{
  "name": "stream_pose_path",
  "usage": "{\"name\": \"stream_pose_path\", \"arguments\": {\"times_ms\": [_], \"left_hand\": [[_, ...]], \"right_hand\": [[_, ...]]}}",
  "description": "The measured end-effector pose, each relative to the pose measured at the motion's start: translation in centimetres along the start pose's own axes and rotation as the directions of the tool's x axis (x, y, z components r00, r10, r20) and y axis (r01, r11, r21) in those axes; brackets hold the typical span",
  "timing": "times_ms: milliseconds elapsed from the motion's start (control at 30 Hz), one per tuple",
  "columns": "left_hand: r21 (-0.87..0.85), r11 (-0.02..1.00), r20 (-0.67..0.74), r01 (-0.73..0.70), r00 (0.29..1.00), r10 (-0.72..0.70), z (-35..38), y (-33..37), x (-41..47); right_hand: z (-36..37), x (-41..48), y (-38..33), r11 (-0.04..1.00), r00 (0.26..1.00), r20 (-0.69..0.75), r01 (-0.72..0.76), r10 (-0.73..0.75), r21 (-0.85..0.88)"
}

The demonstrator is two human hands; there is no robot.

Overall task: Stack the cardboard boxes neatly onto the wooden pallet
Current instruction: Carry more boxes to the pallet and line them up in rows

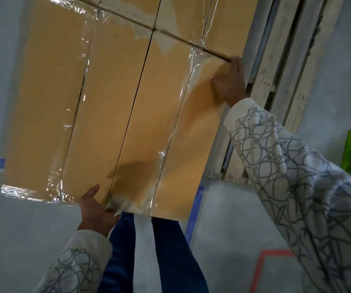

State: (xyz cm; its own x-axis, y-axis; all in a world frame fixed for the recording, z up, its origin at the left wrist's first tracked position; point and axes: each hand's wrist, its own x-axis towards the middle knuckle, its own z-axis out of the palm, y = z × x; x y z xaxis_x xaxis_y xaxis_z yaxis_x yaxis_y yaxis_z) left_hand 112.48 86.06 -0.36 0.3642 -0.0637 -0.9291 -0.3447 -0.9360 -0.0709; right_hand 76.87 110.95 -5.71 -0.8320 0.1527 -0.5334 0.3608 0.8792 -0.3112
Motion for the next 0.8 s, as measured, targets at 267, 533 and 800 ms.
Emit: {"name": "stream_pose_path", "arguments": {"times_ms": [267,533,800], "left_hand": [[-0.017,1.000,0.032,0.016,0.999,-0.016,-0.2,0.3,0.4],[-0.099,0.994,0.089,0.053,0.995,-0.044,-0.2,1.3,-0.2],[-0.040,0.998,0.056,0.042,0.998,-0.040,0.5,0.6,-2.2]], "right_hand": [[0.0,0.2,0.3,0.994,0.999,-0.006,0.034,-0.035,-0.105],[-0.5,-0.2,0.1,0.987,0.999,0.015,0.035,-0.033,-0.156],[-1.1,-0.6,-0.6,0.971,0.996,0.088,0.037,-0.017,-0.237]]}}
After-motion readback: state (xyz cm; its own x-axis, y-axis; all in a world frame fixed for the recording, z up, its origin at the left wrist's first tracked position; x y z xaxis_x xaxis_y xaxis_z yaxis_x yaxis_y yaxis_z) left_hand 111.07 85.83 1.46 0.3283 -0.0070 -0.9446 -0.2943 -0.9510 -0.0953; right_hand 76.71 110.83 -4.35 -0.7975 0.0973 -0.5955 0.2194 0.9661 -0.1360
